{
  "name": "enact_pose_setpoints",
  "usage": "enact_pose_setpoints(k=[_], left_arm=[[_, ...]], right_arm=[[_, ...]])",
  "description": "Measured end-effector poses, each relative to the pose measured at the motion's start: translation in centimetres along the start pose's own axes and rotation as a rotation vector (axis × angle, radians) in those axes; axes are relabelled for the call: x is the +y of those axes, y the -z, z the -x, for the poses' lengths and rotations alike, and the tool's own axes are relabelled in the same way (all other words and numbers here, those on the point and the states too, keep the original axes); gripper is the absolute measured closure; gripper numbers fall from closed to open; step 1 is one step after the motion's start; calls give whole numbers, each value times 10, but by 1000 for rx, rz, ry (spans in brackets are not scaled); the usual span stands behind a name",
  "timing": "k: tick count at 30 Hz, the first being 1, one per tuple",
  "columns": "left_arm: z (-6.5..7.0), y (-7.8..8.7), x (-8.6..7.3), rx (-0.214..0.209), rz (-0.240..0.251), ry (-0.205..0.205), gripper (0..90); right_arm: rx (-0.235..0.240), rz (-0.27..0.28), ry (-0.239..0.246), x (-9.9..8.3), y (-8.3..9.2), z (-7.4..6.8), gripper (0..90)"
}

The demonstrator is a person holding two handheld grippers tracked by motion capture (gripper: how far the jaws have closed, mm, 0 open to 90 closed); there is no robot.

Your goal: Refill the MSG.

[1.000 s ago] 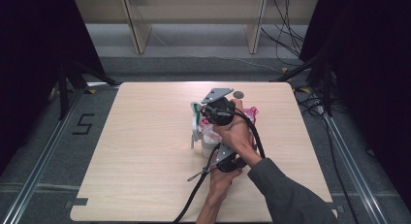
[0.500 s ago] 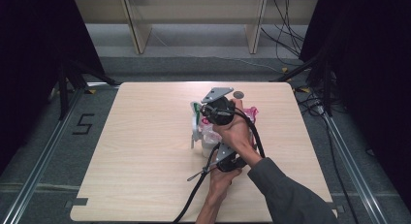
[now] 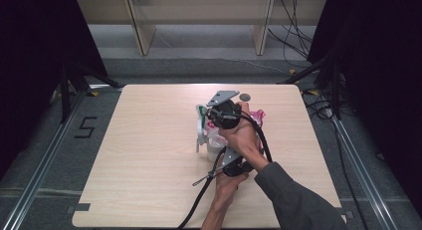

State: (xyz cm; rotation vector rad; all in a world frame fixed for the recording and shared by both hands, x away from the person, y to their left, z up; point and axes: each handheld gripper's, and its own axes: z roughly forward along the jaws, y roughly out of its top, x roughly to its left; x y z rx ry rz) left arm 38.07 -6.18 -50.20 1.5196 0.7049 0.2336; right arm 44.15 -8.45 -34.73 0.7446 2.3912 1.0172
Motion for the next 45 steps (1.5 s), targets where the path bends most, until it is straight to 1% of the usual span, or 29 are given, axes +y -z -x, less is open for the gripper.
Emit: enact_pose_setpoints(k=[2, 4, 6, 7, 8, 9, 10, 12, 14, 15, 16, 18, 19, 20, 22, 23, 25, 26, 27, 30, 31, 33, 34, 35, 38, 40, 42, 43, 45], left_arm=[[0, 0, 0, 1, -5, -3, 740], [0, -1, 0, -4, -7, -4, 740], [0, 1, 1, 17, -35, -14, 740], [0, -1, -1, -3, -10, -7, 740], [-1, -1, -1, 1, -12, -9, 740], [-1, -1, -1, 5, -13, -8, 740], [-1, 0, -1, 5, -14, -10, 739], [-1, 0, -2, 5, -14, -7, 738], [-2, 0, -3, 7, -23, -10, 739], [-2, 0, -4, 8, -20, -7, 739], [-2, 0, -5, 5, -19, -8, 739], [-3, 0, -5, 6, -27, -7, 739], [-2, 0, -5, 9, -28, -7, 739], [-3, 0, -6, 7, -27, -7, 739], [-3, -1, -7, 7, -24, -5, 738], [-4, -1, -7, 9, -36, -6, 739], [-4, -1, -8, 7, -36, -7, 738], [-4, -1, -9, 7, -38, -6, 738], [-4, -1, -9, 6, -39, -6, 739], [-4, -1, -10, 5, -37, -8, 738], [-2, -2, -11, 2, -14, 20, 738], [-2, -2, -11, 5, -11, 23, 738], [-3, -1, -11, 6, -17, 23, 738], [-5, 0, -11, 9, -39, -2, 738], [-5, 2, -11, 10, -43, 1, 738], [-6, 2, -11, 10, -45, 5, 737], [-7, 2, -11, 23, -57, 1, 737], [-7, 1, -11, 15, -39, 5, 737], [-8, 2, -11, 14, -52, 2, 737]], right_arm=[[-11, 19, 6, 0, 1, 2, 900], [-4, 11, -2, -1, 2, 2, 900], [-6, 18, 5, -1, 3, 3, 900], [-7, 24, 7, -1, 3, 3, 900], [5, 13, -13, -1, 4, 3, 900], [8, 15, 4, -1, 4, 4, 900], [-4, 26, -3, -2, 4, 4, 900], [-11, 41, 15, -2, 5, 6, 900], [-10, 45, 10, -2, 6, 8, 900], [-4, 37, -4, -3, 7, 9, 900], [-12, 49, 2, -3, 7, 10, 900], [-6, 44, -20, -4, 9, 10, 900], [-13, 53, -8, -4, 10, 12, 900], [-1, 47, -23, -5, 11, 12, 900], [2, 47, -26, -6, 12, 13, 900], [-2, 52, -17, -6, 12, 14, 900], [-18, 65, -10, -7, 13, 16, 900], [-4, 53, -26, -8, 15, 16, 900], [-11, 63, -20, -8, 15, 17, 900], [-2, 66, -21, -10, 16, 19, 900], [-1, 68, -11, -10, 17, 20, 900], [0, 77, -18, -11, 17, 20, 900], [0, 79, -20, -11, 18, 20, 900], [5, 71, -24, -11, 19, 21, 900], [-8, 90, -39, -11, 21, 21, 900], [0, 88, -37, -12, 23, 23, 900], [-11, 103, -45, -12, 23, 22, 900], [-7, 106, -23, -12, 23, 23, 900], [-6, 105, -47, -12, 25, 21, 900]])
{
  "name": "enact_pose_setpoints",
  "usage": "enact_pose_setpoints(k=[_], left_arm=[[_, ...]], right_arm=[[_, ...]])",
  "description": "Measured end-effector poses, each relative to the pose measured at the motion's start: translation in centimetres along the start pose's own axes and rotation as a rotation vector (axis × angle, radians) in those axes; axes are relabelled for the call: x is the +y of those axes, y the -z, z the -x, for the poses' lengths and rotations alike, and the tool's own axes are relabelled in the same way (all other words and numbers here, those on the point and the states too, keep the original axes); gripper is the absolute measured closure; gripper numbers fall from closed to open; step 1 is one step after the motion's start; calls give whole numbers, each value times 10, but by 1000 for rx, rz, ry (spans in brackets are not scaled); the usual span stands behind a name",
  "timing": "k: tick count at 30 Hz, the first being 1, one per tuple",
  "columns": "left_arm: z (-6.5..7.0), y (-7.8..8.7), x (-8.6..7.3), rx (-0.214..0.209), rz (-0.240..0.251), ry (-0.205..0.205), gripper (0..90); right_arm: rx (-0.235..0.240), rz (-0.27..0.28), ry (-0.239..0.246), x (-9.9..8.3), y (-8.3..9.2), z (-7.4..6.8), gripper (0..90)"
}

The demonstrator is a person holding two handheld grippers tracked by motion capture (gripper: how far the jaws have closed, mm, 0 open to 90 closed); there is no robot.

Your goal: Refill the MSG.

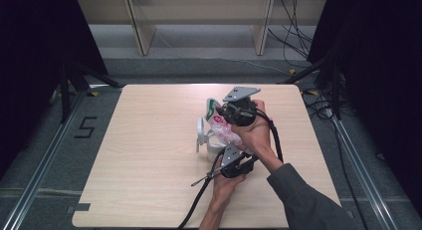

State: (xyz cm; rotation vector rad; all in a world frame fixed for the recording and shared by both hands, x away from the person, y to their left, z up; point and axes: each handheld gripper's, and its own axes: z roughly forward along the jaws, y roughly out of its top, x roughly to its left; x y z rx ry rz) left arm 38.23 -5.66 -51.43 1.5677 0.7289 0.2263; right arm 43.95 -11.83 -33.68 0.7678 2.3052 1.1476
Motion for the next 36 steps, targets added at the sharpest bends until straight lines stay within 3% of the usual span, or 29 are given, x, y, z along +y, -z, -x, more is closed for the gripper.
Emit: enact_pose_setpoints(k=[2, 3, 7, 13, 17, 18, 19, 21, 22, 23, 24, 25, 26, 27, 28, 31, 36], left_arm=[[-1, 0, 0, 4, -3, -3, 734], [-2, 0, 0, 1, -6, -6, 733], [-3, 2, 0, -2, -13, -3, 733], [-2, 2, 0, -6, -8, 8, 722], [-3, 1, -1, -22, -1, 25, 703], [-4, 2, -1, -22, -19, 8, 703], [-3, 1, -1, -21, 8, 30, 699], [-6, 3, -1, -21, -26, 6, 689], [-4, 1, -2, -20, -7, 27, 683], [-8, 3, -2, -23, -42, -9, 680], [-7, 3, -1, -14, -36, -3, 672], [-6, 3, -1, -12, -3, 27, 667], [-7, 3, -1, -19, -10, 20, 666], [-7, 4, -1, -11, 3, 26, 660], [-10, 8, 0, 49, -20, -18, 654], [-9, 8, 0, 49, -25, -18, 648], [-5, 8, 0, 57, -39, -19, 634]], right_arm=[[19, -8, 10, 0, 2, 2, 900], [9, -1, -12, 0, 2, 2, 900], [5, 22, -1, -2, 6, 5, 900], [8, 25, -29, -4, 16, 7, 900], [17, 47, -31, -7, 21, 9, 900], [12, 60, -32, -8, 22, 10, 900], [7, 73, -29, -9, 23, 11, 900], [19, 67, -40, -11, 28, 12, 900], [12, 93, -43, -13, 28, 13, 900], [12, 102, -52, -14, 30, 13, 900], [20, 103, -45, -15, 32, 15, 900], [22, 110, -62, -16, 35, 15, 900], [14, 127, -75, -18, 38, 15, 900], [19, 137, -62, -19, 40, 19, 900], [8, 152, -99, -22, 42, 18, 900], [-1, 184, -104, -28, 49, 24, 900], [15, 225, -157, -38, 56, 25, 900]])
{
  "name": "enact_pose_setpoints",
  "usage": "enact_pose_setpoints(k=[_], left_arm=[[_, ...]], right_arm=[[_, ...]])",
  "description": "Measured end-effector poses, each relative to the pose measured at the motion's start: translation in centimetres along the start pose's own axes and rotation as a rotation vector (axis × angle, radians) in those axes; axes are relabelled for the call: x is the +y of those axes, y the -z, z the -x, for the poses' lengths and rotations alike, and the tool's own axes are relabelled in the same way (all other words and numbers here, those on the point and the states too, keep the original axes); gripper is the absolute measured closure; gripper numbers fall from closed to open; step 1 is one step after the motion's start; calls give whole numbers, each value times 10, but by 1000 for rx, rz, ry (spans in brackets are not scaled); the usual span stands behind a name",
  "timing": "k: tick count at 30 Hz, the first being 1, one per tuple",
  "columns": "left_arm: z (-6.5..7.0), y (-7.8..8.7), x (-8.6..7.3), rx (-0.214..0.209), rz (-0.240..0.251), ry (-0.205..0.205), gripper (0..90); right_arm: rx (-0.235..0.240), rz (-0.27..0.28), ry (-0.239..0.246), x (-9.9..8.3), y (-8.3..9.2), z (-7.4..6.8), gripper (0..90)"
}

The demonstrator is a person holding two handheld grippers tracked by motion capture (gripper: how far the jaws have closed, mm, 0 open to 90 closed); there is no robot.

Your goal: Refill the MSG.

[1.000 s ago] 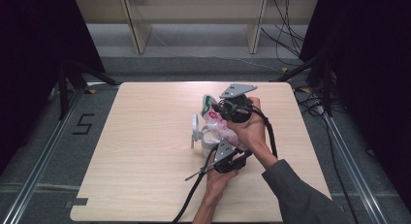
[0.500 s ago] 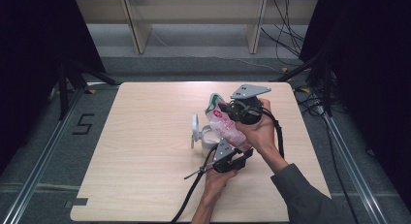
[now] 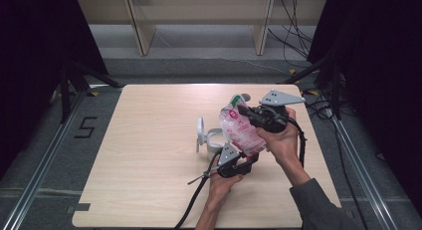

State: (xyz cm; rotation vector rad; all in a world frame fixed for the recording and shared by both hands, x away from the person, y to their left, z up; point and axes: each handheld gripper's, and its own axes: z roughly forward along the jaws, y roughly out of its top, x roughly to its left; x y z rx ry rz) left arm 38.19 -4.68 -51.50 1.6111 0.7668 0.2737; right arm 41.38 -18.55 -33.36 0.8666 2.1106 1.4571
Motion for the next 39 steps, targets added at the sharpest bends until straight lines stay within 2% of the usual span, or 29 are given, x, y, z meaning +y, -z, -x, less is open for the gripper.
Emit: enact_pose_setpoints(k=[1, 2, 3, 4, 5, 6, 7, 8, 9, 11, 12, 13, 14, 16, 17, 20, 21, 22, 23, 24, 25, 27, 29, 30, 31, 34, 35, 38, 39], left_arm=[[1, 0, 0, 0, 2, 6, 628], [1, 0, 0, 5, -2, 1, 628], [0, 0, 0, -6, -4, -9, 619], [2, 0, 0, -5, 2, 3, 617], [2, 1, 1, 5, -5, -5, 613], [2, 2, 1, 9, -11, -14, 604], [2, 2, 1, 7, -12, -13, 596], [2, 2, 1, 5, -12, -12, 587], [2, 2, 0, 6, -14, -8, 577], [3, 3, 0, 8, -25, -10, 559], [3, 3, -1, 6, -27, -8, 555], [3, 4, -1, -1, -31, -1, 542], [3, 4, -2, -5, -28, 11, 522], [4, 4, -1, -1, -33, 8, 496], [4, 4, -1, 2, -37, 8, 493], [4, 5, 0, 17, -41, 27, 439], [5, 5, 0, 15, -36, 49, 431], [5, 5, 0, 0, -21, 55, 419], [6, 7, 1, 22, -25, 48, 408], [6, 8, 2, 17, -20, 57, 403], [6, 9, 3, 10, -16, 71, 379], [5, 11, 4, 19, -24, 58, 369], [5, 11, 4, 16, -38, 69, 359], [6, 12, 4, 20, -47, 73, 338], [7, 12, 4, 13, -49, 78, 322], [10, 16, 6, 19, -64, 60, 318], [10, 18, 6, 35, -86, 36, 319], [12, 21, 4, 26, -114, 39, 308], [13, 23, 2, 38, -121, 38, 306]], right_arm=[[-2, 11, 14, -1, 1, 3, 900], [-6, 16, -14, -3, 4, 2, 900], [3, 35, 12, -4, 4, 5, 900], [-4, 39, -29, -5, 6, 3, 900], [2, 31, -29, -6, 8, 4, 900], [6, 45, -23, -7, 9, 5, 900], [-4, 42, -46, -8, 10, 4, 900], [4, 57, -35, -9, 10, 6, 900], [4, 45, -56, -10, 12, 5, 900], [4, 56, -34, -12, 12, 8, 900], [7, 54, -65, -13, 12, 6, 900], [3, 59, -40, -14, 13, 8, 900], [8, 52, -74, -15, 14, 6, 900], [0, 83, -64, -18, 14, 8, 900], [11, 80, -74, -19, 14, 8, 900], [14, 82, -90, -22, 16, 9, 900], [6, 86, -104, -24, 17, 9, 900], [0, 95, -89, -26, 17, 12, 900], [1, 98, -107, -27, 18, 13, 900], [-2, 104, -130, -29, 19, 12, 900], [7, 105, -121, -31, 19, 12, 900], [12, 116, -127, -37, 21, 10, 900], [12, 114, -118, -38, 21, 11, 900], [7, 119, -135, -40, 21, 10, 900], [-3, 128, -114, -43, 22, 13, 900], [-5, 117, -178, -51, 25, 17, 900], [-3, 130, -178, -54, 25, 19, 900], [-3, 132, -183, -62, 27, 22, 900], [-5, 127, -191, -64, 27, 22, 900]])
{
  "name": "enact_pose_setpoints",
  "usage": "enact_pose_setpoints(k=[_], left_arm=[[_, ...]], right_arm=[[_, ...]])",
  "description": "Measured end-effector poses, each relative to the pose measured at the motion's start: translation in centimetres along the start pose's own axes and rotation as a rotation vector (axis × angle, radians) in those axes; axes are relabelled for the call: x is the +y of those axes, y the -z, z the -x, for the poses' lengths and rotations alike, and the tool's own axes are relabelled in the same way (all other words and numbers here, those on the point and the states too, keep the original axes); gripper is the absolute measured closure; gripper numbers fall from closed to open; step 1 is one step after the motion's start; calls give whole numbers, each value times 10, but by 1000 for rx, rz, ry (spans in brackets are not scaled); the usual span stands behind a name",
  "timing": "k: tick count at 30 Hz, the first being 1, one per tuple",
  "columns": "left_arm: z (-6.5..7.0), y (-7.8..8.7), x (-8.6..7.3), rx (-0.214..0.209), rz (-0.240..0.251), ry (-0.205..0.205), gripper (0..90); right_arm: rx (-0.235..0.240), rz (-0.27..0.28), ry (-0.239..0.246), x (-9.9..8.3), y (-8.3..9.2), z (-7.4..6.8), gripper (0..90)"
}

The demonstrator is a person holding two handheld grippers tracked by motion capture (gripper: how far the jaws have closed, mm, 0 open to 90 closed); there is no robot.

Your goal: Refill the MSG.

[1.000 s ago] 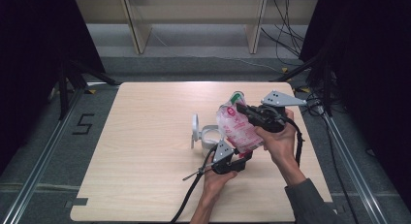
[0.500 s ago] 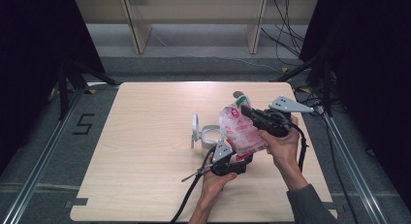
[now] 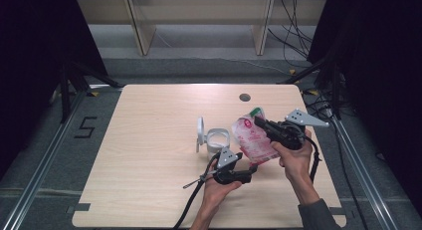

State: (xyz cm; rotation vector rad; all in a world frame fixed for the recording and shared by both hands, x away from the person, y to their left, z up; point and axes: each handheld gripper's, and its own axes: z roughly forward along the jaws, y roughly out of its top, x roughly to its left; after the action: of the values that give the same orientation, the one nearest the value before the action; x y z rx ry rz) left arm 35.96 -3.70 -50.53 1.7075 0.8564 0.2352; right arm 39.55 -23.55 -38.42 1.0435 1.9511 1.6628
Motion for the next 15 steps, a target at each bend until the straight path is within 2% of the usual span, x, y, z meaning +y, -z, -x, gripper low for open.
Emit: enact_pose_setpoints(k=[4, 5, 6, 9, 10, 11, 13, 14, 15], left_arm=[[0, 5, -3, 7, -9, -38, 333], [0, 8, -3, 16, -18, -31, 333], [1, 9, -3, 13, -5, -22, 332], [3, 15, -1, 11, 2, -34, 331], [4, 17, 0, 14, 4, -37, 333], [4, 18, 1, 5, 0, -50, 333], [5, 21, 1, 1, 3, -60, 328], [5, 23, 2, 5, -5, -64, 326], [5, 23, 2, -1, 7, -56, 323]], right_arm=[[-6, -9, -6, -10, 6, 6, 900], [-3, -14, -32, -13, 9, 6, 900], [-7, -15, -25, -16, 11, 9, 900], [-14, 23, -59, -24, 22, 13, 900], [-13, 16, -43, -24, 26, 16, 900], [-13, 18, -56, -25, 30, 18, 900], [-26, 30, -47, -29, 36, 22, 900], [-28, 34, -87, -31, 40, 20, 900], [-48, 26, -82, -33, 44, 22, 900]])
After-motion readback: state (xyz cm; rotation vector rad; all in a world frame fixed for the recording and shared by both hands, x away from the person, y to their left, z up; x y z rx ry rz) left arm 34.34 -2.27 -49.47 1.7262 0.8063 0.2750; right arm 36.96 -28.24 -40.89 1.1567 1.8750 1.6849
